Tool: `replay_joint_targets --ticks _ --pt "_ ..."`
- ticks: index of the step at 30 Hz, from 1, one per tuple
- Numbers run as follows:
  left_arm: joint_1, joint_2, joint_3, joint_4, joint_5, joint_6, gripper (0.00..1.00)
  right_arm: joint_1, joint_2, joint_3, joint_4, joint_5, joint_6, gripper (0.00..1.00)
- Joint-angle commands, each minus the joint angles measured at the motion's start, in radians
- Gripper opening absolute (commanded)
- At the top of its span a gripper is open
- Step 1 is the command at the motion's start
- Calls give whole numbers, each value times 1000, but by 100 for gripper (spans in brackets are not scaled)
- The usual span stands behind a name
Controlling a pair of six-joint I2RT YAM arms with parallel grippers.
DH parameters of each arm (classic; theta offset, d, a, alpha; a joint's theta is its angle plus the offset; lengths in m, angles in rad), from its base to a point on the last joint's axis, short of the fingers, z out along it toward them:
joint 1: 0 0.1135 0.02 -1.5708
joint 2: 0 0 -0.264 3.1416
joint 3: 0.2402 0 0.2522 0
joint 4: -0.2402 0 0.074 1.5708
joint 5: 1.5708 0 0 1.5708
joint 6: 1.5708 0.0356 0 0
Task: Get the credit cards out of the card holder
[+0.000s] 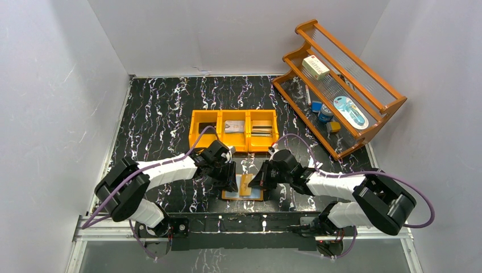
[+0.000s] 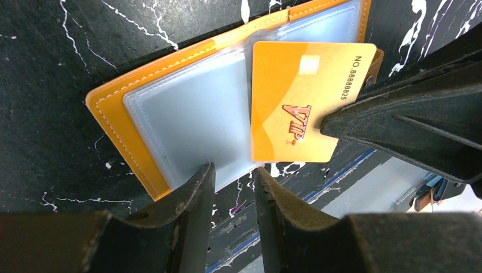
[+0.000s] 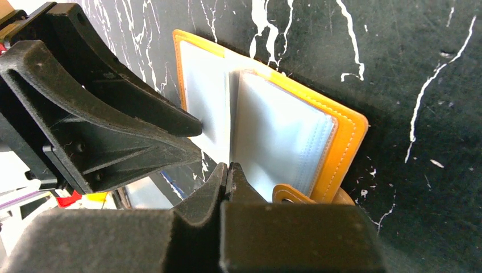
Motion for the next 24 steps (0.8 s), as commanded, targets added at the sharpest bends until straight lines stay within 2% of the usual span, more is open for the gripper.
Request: replay_joint_targets --ticks 1,9,15,20,24 --pt "-3 -39 -11 -49 -33 4 31 1 -41 63 -54 26 -76 0" --pt "-2 -84 4 -61 -65 3 34 0 -74 130 -181 69 -178 0" --pt "-3 -150 14 -79 -125 13 41 1 -154 144 -221 130 -254 0" --pt "-3 -256 38 -132 -252 15 49 1 -216 192 -302 195 -381 0" --pt "-2 -343 63 -211 -390 21 59 2 -258 249 -338 228 -536 0"
